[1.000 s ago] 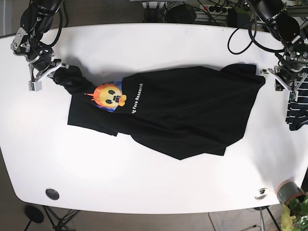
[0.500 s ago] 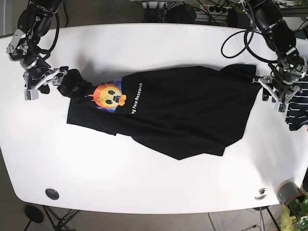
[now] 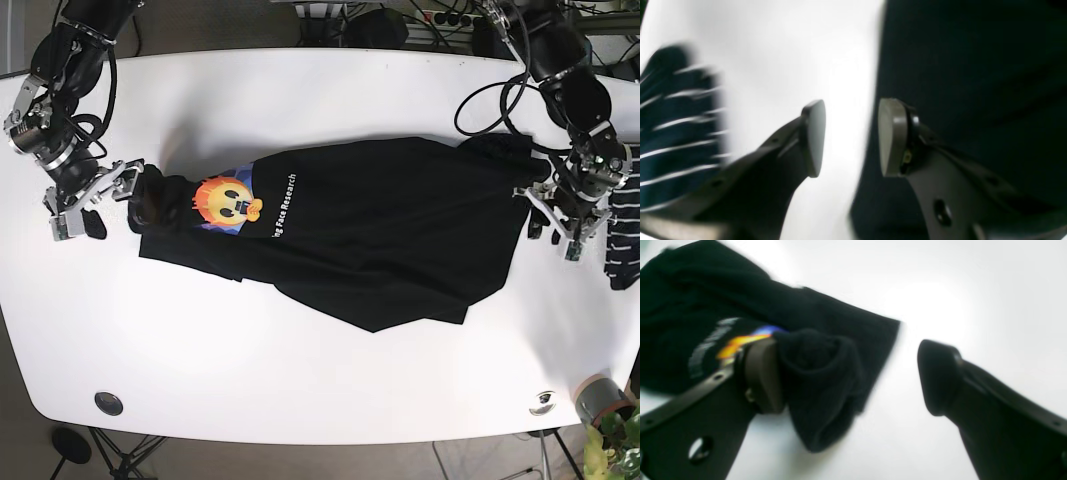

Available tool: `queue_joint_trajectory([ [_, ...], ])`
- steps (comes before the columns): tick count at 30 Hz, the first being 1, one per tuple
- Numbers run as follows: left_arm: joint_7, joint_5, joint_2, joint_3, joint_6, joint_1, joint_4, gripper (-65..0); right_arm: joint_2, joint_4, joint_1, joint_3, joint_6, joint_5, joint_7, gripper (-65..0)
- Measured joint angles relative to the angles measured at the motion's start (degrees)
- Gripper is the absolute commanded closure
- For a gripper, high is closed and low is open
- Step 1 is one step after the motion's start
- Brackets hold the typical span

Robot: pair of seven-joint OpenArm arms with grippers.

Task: Fold the T-shirt properly
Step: 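Grasp the shirt's collar corners with both grippers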

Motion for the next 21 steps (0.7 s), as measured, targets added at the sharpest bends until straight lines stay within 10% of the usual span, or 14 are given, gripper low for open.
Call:
queue_joint_trajectory([
  [6, 0.57, 0.79, -0.13, -0.11, 0.07, 0.61, -0.81, -24.6, -0.15, -0.26, 2.10, 0.24, -2.89, -0.02, -0.98, -55.5],
  [21, 0.44, 0.39, -0.04, 1.42, 0.07, -0.81, -1.90, -24.6, -0.15, 1.07, 9.40, 0.28, -3.32, 3.78, -6.38, -55.3],
])
